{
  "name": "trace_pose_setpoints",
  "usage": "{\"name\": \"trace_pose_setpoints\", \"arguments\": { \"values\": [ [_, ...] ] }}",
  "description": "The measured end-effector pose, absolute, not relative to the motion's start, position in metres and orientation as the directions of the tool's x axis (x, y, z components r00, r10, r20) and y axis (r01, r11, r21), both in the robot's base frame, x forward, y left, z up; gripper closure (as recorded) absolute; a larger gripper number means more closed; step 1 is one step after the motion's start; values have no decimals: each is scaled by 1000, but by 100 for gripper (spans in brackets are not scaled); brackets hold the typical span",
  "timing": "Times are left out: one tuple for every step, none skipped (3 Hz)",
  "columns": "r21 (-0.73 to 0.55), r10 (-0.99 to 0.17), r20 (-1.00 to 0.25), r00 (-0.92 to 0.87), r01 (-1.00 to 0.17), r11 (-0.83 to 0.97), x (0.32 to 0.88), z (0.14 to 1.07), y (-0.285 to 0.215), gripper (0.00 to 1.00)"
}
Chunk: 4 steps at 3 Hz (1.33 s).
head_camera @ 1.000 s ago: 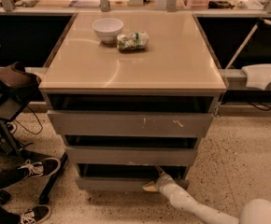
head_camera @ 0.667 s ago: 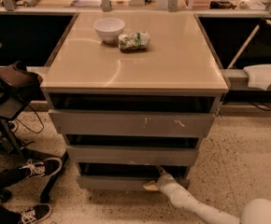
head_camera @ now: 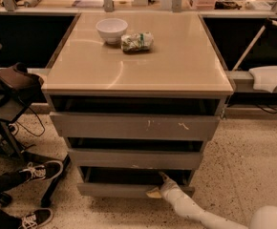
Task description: Open bottom drawer
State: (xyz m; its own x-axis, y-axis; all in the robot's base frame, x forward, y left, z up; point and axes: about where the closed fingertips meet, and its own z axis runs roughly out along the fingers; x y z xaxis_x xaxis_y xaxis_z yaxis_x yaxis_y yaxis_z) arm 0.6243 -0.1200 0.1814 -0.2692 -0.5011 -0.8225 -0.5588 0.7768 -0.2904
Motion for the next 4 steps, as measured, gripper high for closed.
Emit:
{"name": "trace_pose_setpoints", "arguments": {
  "values": [
    [-280, -482, -830, -282, -538, 795, 609, 178, -118, 100],
    [-280, -482, -830, -282, -538, 795, 607, 183, -119, 100],
    [-270, -467, -834, -295, -519, 811, 594, 180, -118, 100],
    [-270, -466, -834, -295, -519, 811, 593, 184, -120, 100]
  ]
}}
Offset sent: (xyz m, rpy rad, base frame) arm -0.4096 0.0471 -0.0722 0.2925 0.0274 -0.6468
